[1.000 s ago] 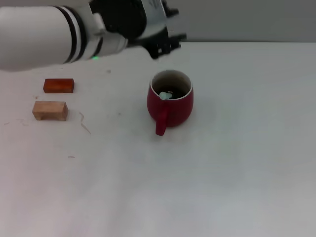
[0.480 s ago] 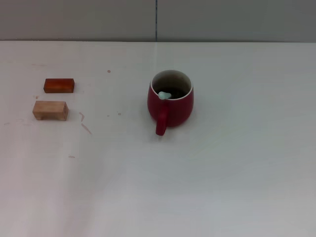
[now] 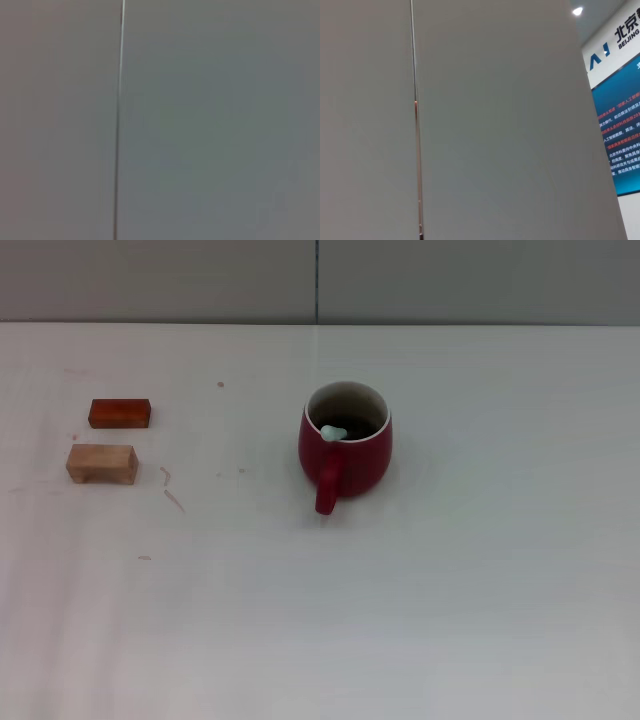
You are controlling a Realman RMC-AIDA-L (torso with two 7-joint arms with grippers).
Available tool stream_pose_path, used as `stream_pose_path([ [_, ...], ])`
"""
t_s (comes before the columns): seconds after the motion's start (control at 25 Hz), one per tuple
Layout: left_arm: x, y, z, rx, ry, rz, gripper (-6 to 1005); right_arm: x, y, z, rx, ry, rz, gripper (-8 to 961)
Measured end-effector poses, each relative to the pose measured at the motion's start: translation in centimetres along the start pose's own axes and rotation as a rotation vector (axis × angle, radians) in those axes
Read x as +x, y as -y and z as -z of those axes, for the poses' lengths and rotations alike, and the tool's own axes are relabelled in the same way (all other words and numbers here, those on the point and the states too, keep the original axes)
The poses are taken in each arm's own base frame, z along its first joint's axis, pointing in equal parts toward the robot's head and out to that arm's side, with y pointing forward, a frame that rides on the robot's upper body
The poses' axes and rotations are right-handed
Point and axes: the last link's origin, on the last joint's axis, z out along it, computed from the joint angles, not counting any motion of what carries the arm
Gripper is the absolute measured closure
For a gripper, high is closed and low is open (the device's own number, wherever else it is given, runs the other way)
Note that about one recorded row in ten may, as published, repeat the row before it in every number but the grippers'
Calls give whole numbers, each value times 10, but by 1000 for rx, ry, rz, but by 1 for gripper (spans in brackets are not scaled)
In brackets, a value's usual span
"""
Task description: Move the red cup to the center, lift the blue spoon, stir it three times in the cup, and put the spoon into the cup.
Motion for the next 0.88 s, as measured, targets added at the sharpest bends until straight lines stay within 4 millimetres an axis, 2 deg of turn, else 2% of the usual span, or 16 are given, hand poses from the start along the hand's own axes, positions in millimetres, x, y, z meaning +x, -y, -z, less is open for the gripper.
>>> stream_pose_path([
  [0.16,-34,25,30,55,126,-71,358,-2,0,1,5,12,1,190],
  [0.2,-34,25,30,55,126,-71,339,-2,1,1,8,14,1,190],
  [0.28,-42,33,42,80,149,-91,300,-2,1,1,11,16,3,190],
  [0.6,-52,40,68,90,197,-116,144,-4,1,2,13,28,5,190],
  [0.88,-55,41,72,87,211,-118,144,-5,1,3,12,35,7,190],
])
